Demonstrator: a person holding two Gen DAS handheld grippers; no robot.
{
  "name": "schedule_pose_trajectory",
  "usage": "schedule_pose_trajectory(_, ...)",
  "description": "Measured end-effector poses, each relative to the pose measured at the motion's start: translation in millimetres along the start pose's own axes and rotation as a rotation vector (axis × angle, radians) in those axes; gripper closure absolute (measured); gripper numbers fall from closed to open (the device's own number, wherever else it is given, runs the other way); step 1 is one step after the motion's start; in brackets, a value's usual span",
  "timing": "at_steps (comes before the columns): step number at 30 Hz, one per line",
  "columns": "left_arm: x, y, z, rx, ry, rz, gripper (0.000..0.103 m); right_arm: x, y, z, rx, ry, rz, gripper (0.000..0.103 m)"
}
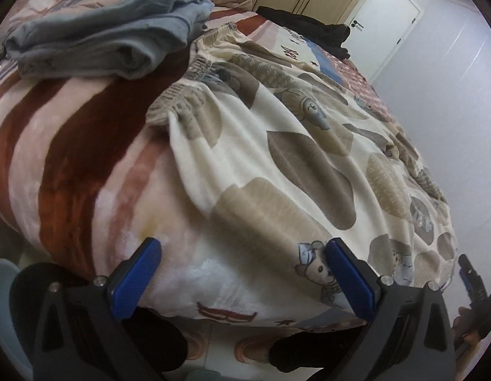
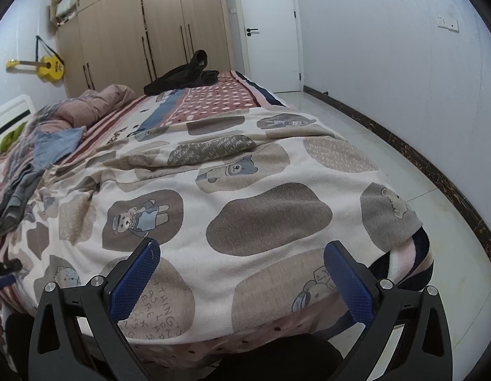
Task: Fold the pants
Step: 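Lower both grippers to the pants waistband and close on its edge, then lift the waistband with both grippers and pull it across the bed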
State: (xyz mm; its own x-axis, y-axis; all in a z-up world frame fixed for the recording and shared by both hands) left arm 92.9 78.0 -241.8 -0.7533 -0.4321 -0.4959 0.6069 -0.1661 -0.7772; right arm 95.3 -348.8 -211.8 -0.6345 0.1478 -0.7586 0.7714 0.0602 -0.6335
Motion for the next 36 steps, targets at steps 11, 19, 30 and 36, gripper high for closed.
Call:
schedule_pose_trajectory(11,-29.7,9.9,21.0,0.117,-0.009,0.05,0.016,11.6,-5.7,46.0,0.003,0.118,-0.011,0.002)
schedule_pose_trajectory(19,-40.6,20.2,28.0,0.14,-0.024,0.047,0.077,33.1,-7.8,112.9,-0.03,0.285,-0.032,0.006)
schedule_pose_trajectory(30,-65.6,-18.2,16.9,0.11,-0.024,0.172,0.095,28.5,9.1,173.9,-0.27,0.492,0.029,0.044)
schedule_pose_trajectory(36,-77.6,-42.7,17.1,0.115,-0.023,0.23,0.095,20.0,16.4,168.7,-0.345,0.548,0.025,0.054)
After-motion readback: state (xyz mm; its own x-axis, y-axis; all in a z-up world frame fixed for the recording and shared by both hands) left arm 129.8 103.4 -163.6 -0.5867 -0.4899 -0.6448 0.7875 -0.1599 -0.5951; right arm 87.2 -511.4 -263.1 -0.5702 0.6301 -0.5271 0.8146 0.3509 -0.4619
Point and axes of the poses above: each gripper's, at about its wrist camera, not at the fingertips, and y roughly the way its jaws point, z to its right, x to its underside, the point moved 8 cm from there along y, roughly the way its jaws point, and after that the axes turned 2 degrees about -y, right-handed, at the moved point
